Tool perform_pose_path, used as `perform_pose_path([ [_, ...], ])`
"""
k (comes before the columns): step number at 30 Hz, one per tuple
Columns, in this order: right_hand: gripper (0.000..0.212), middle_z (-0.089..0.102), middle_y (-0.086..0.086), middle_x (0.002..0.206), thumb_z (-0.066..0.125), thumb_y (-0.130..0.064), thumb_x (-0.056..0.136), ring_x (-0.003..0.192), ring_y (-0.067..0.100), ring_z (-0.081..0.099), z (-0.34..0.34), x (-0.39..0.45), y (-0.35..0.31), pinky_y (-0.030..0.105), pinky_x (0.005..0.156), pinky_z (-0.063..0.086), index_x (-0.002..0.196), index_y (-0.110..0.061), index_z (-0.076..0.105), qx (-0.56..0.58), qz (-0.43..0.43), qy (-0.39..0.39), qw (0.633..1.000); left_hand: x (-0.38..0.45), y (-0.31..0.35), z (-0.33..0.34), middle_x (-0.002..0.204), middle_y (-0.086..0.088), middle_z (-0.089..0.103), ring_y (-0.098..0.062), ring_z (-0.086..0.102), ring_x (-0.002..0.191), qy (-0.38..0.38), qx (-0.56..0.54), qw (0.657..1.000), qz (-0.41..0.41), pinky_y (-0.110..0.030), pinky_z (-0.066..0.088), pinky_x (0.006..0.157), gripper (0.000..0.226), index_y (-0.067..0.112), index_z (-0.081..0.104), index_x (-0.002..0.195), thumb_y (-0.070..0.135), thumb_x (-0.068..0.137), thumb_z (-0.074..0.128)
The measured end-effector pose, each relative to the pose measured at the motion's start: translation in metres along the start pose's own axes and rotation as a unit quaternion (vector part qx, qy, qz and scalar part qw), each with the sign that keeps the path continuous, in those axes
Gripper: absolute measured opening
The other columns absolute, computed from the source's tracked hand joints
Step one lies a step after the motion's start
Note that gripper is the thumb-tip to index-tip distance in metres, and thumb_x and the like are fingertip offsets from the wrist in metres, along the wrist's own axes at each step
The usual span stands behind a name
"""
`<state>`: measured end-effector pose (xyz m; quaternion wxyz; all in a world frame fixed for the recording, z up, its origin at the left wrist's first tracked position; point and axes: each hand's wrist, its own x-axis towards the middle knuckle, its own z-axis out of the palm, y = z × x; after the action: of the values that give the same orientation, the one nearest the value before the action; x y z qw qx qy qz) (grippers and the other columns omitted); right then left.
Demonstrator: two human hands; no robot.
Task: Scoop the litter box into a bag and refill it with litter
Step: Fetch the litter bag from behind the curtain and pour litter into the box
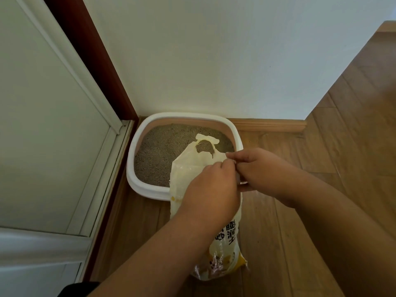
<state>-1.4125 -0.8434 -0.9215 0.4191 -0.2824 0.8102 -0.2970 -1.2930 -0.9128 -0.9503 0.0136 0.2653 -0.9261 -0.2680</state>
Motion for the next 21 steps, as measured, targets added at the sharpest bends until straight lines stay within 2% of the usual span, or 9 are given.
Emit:
perform_pose_path([
  [3,0.059,0.073,-0.002,0.107,0.05,-0.013,0.099,0.099,0.016,0.07,0.002,-0.001,0.0,0.038,0.093,0.057,0.153,-0.035,0.039,-0.037,-0.021,0.009,0.999,-0.001,0.003,0.005,0.106,0.0,0.055,-0.019,0.049,0.101,-0.022,-0.052,0.998,-0.026,-0.034,0.045,0.081,0.024,0.017,0.051,0.113,0.037,0.099,0.053],
  [5,0.06,0.073,0.0,0.106,0.048,-0.014,0.1,0.099,0.017,0.069,0.002,-0.002,0.001,0.037,0.093,0.057,0.154,-0.037,0.037,-0.028,-0.022,0.005,0.999,0.002,0.0,0.007,0.104,0.0,0.057,-0.021,0.05,0.104,-0.038,0.012,0.999,-0.026,-0.033,0.041,0.078,0.023,0.018,0.053,0.11,0.039,0.103,0.047],
  [9,0.052,0.068,-0.005,0.126,0.046,-0.013,0.1,0.101,0.003,0.06,0.001,-0.005,0.004,0.023,0.09,0.044,0.148,-0.032,0.05,-0.03,-0.028,-0.013,0.999,0.005,-0.006,0.006,0.101,0.004,0.061,-0.019,0.049,0.105,-0.009,0.078,0.997,-0.024,-0.032,0.036,0.068,0.016,0.026,0.059,0.11,0.026,0.108,0.043],
  [11,0.043,0.071,-0.011,0.118,0.048,-0.014,0.101,0.102,0.002,0.062,-0.003,-0.004,0.006,0.021,0.087,0.045,0.138,-0.032,0.061,-0.04,-0.035,-0.018,0.998,0.006,-0.009,0.007,0.091,0.007,0.056,-0.018,0.047,0.103,0.016,0.075,0.997,-0.027,-0.034,0.039,0.068,0.014,0.027,0.061,0.107,0.025,0.106,0.046],
  [13,0.036,0.073,-0.014,0.111,0.05,-0.015,0.102,0.099,0.001,0.063,-0.007,-0.004,0.007,0.017,0.076,0.044,0.129,-0.033,0.066,-0.076,-0.037,-0.017,0.996,0.008,-0.013,0.008,0.084,0.007,0.051,-0.019,0.053,0.098,0.026,0.058,0.997,-0.045,-0.038,0.047,0.073,0.012,0.027,0.056,0.098,0.025,0.106,0.048],
  [14,0.036,0.072,-0.013,0.115,0.051,-0.015,0.102,0.103,0.003,0.063,-0.007,-0.004,0.009,0.016,0.077,0.044,0.131,-0.033,0.065,-0.102,-0.037,-0.016,0.994,0.009,-0.015,0.01,0.084,0.006,0.054,-0.02,0.057,0.094,0.023,0.051,0.997,-0.055,-0.041,0.05,0.075,0.013,0.027,0.05,0.093,0.025,0.105,0.048],
  [17,0.047,0.063,-0.008,0.136,0.049,-0.016,0.102,0.122,0.01,0.058,-0.005,-0.006,0.012,0.02,0.096,0.042,0.148,-0.03,0.05,-0.195,-0.039,-0.034,0.979,0.012,-0.018,0.018,0.087,0.002,0.06,-0.023,0.063,0.081,0.017,0.046,0.996,-0.071,-0.042,0.053,0.073,0.013,0.023,0.042,0.093,0.022,0.105,0.046],
  [19,0.056,0.059,-0.006,0.143,0.052,-0.014,0.101,0.126,0.011,0.058,-0.004,-0.009,0.011,0.022,0.1,0.042,0.153,-0.028,0.04,-0.229,-0.05,-0.057,0.971,0.013,-0.018,0.022,0.085,0.003,0.058,-0.02,0.061,0.075,0.005,0.038,0.997,-0.07,-0.036,0.046,0.064,0.011,0.022,0.04,0.097,0.027,0.107,0.042],
  [21,0.057,0.06,-0.005,0.141,0.056,-0.014,0.099,0.122,0.012,0.06,-0.004,-0.01,0.012,0.025,0.102,0.046,0.152,-0.027,0.041,-0.243,-0.059,-0.066,0.966,0.013,-0.018,0.023,0.077,0.008,0.052,-0.016,0.055,0.07,-0.006,0.024,0.998,-0.061,-0.032,0.036,0.056,0.019,0.023,0.041,0.1,0.039,0.109,0.036],
])
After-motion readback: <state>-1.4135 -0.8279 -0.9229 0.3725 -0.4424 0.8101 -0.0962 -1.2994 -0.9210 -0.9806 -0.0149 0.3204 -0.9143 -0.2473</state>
